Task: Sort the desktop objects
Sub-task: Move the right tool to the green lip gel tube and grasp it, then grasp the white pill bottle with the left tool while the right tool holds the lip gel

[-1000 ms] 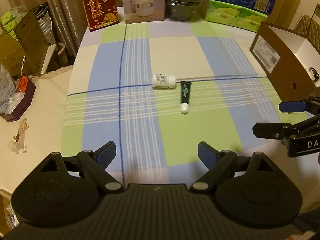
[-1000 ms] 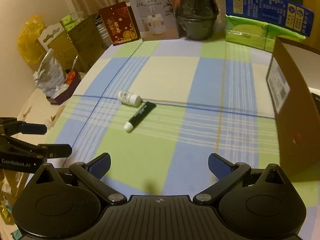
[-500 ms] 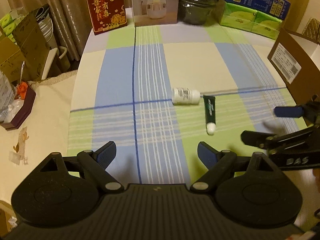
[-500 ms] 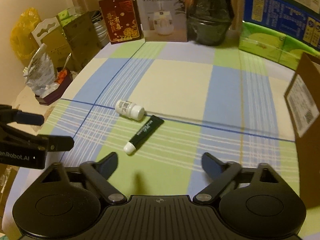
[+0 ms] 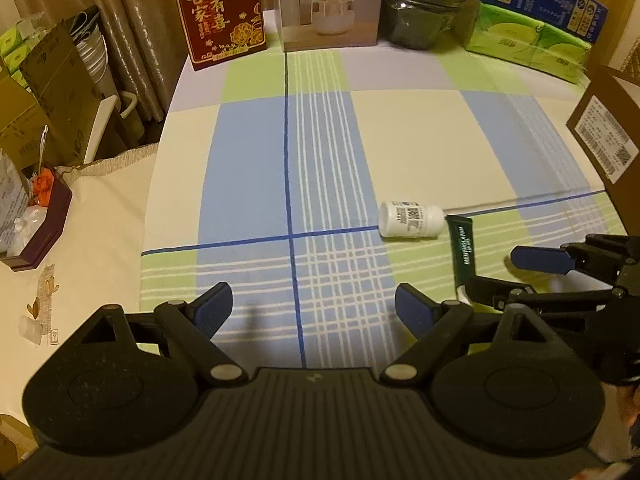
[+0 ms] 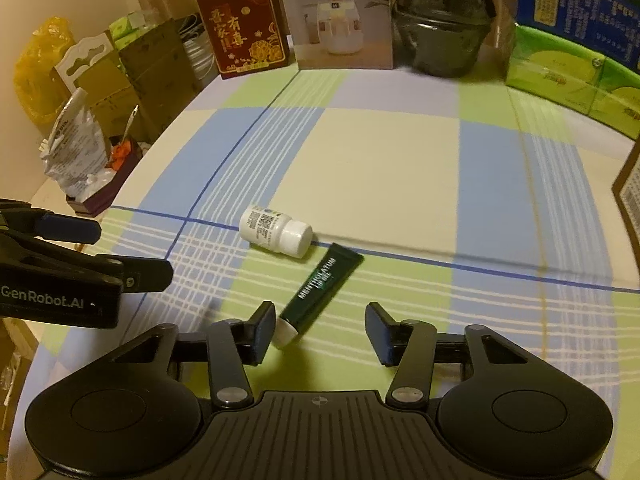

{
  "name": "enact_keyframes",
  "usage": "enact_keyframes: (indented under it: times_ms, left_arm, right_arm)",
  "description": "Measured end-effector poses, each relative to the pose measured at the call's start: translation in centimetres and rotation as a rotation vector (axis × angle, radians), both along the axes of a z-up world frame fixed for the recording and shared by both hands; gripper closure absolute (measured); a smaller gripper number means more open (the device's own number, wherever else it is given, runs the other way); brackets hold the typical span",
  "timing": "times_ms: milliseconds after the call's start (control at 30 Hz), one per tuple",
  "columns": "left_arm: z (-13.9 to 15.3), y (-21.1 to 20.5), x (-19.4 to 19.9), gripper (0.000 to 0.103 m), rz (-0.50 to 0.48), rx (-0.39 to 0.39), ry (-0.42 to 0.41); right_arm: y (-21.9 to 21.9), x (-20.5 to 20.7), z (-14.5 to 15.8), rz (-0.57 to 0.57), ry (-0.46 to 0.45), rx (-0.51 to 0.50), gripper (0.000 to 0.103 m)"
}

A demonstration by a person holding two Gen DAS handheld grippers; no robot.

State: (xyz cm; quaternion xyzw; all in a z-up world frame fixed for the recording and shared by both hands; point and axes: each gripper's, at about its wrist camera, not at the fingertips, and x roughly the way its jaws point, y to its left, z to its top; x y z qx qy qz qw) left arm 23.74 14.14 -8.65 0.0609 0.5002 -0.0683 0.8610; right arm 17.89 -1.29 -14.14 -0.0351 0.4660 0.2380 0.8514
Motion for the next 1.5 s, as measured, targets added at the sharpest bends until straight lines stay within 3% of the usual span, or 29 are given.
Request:
enact_keyframes:
  times_ms: [67, 267, 567, 867, 1167, 1200, 1333, 1400, 1500]
  left_arm:
    - [-0.3, 0.0, 0.4, 0.017, 0.002, 0.001, 0.002]
    - [-0.7, -0.1, 1.2, 0.017, -0.004, -0.003, 0.009]
    - [-1.3, -2.5, 2.1, 0.017, -0.062, -0.037, 0.012]
    - [-2.3, -5.6, 3.5, 0.018, -0.095, -0.076, -0.001]
    - [-3.9, -7.2, 5.2, 0.037, -0.097, -0.056, 0.011]
    - [-4.1, -7.3, 5.3, 0.044, -0.097, -0.055, 0.015]
    - [-4.1, -7.5, 5.1, 0.050, -0.102, -0.036, -0.002]
    - [-4.0, -7.4, 5.0, 0.060, -0.112, -0.034, -0.003]
    - [-4.0, -6.9, 4.9, 0.061, -0.106, -0.057, 0.012]
  right_arm:
    - [0.5, 0.3, -0.4, 0.001, 0.001, -0.007, 0.061]
    - [0.3, 0.6, -0.8, 0.023, -0.046, -0.052, 0.089]
    - [-3.5, 0.9, -0.9, -0.039, -0.051, -0.076, 0.089]
    - [-9.8, 1.3, -0.4, -0.214, -0.073, -0.122, 0.089]
    - [-13.5, 1.3, 0.1, -0.321, -0.077, -0.122, 0.089]
    - [-13.5, 1.4, 0.1, -0.321, -0.078, -0.121, 0.089]
    - [-13.3, 1.7, 0.1, -0.310, -0.095, -0.140, 0.089]
    - [-13.3, 1.7, 0.0, -0.293, -0.107, -0.153, 0.089]
    - [-13.3, 1.8, -0.1, -0.270, -0.111, -0.159, 0.089]
